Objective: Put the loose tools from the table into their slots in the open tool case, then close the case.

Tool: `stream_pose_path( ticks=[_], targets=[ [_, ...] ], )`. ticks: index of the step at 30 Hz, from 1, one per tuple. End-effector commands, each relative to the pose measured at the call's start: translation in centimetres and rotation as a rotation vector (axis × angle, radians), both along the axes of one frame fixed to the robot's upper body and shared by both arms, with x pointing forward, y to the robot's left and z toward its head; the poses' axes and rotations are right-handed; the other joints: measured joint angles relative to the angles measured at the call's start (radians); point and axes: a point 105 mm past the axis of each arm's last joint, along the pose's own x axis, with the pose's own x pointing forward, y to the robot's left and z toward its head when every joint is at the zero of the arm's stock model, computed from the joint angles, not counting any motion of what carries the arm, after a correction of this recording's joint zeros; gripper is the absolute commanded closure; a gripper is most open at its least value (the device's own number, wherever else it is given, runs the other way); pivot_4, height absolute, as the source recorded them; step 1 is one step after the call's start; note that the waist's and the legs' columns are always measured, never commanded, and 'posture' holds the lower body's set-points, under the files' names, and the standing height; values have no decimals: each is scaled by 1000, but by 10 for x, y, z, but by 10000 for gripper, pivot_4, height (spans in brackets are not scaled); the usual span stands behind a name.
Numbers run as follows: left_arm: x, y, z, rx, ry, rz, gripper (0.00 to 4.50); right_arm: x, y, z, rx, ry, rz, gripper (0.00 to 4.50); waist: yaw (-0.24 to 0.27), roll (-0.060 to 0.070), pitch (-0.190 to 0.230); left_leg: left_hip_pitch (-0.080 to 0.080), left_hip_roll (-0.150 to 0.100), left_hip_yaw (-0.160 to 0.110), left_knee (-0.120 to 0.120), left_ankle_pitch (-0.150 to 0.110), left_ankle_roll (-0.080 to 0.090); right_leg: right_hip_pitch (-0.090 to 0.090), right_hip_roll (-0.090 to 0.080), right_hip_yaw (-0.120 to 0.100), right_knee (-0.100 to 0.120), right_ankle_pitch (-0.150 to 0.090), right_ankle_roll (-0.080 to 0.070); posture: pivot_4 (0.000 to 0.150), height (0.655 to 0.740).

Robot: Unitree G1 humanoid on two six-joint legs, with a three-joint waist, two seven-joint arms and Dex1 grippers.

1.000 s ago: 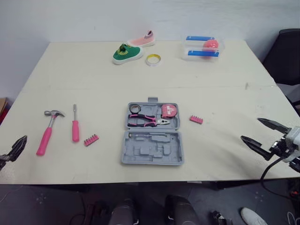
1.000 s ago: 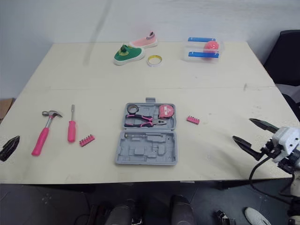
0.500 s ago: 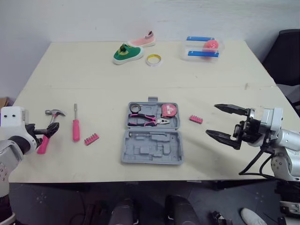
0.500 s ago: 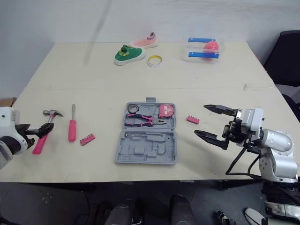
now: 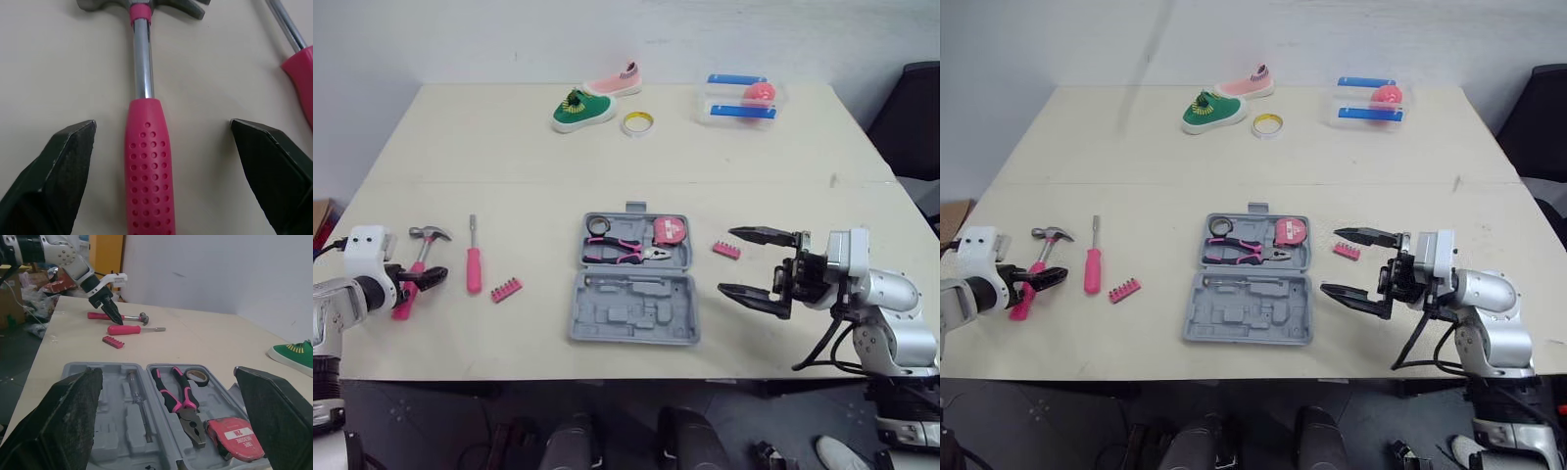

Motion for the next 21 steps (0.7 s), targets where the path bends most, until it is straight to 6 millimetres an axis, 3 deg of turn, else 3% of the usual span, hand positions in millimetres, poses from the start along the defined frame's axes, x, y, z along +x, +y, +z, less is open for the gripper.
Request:
stream_pose_path(
  ticks=[1,4,7,12,13,14,15,16,18,21],
  targets=[
    [-10,4,-23,-20,77,5,14087,-5,1,12,10,-40,10,0,-2,0,0,1,0,2,0,0,0,-1,0,0,1,0,0,1500,7400],
    [-13,5,-32,-62,95,16,26867,-5,-2,12,8,-39,0,0,-2,0,0,4,0,5,0,0,1,-1,-1,2,1,0,0,1500,7400],
    [-17,5,-28,-45,84,8,39558,-7,-5,12,8,-37,-9,0,-1,0,0,4,0,6,0,0,0,-2,-1,3,1,0,0,1500,7400],
    [-26,16,-12,31,43,24,39633,-8,-10,10,7,-37,-29,0,-8,0,0,4,1,9,-1,-1,1,-4,-1,8,1,0,0,1500,7400],
    [-25,18,3,84,-26,1,39633,-8,-12,9,4,-36,-35,0,-9,0,0,4,1,10,-1,-2,1,-4,-1,8,1,0,0,1500,7400],
    [-18,16,34,80,-168,-5,39633,-7,-17,8,3,-43,-54,0,-8,0,0,4,1,11,-1,-2,1,-5,-1,8,1,0,0,1500,7400],
    [-13,6,68,105,-319,-74,39633,-5,-22,4,-12,-33,-68,0,-5,-3,2,4,1,11,-1,-2,0,-5,-1,9,1,0,0,1500,7400],
    [-15,-9,89,105,-384,-170,39633,-3,-26,2,-24,-40,-82,0,-4,-9,5,4,2,11,-1,-2,0,-6,-1,9,2,0,0,1500,7400],
    [-21,-46,100,215,-363,-432,39633,0,-32,-1,-38,-21,-96,0,0,-20,8,1,3,9,1,0,-1,-7,-1,10,2,0,0,1500,7400],
    [-26,-98,111,200,-424,-689,39633,1,-34,-1,-24,7,-89,0,2,-16,9,1,1,7,-1,-1,-1,-6,-4,10,-2,0,-1,1500,7400]
  ],
)
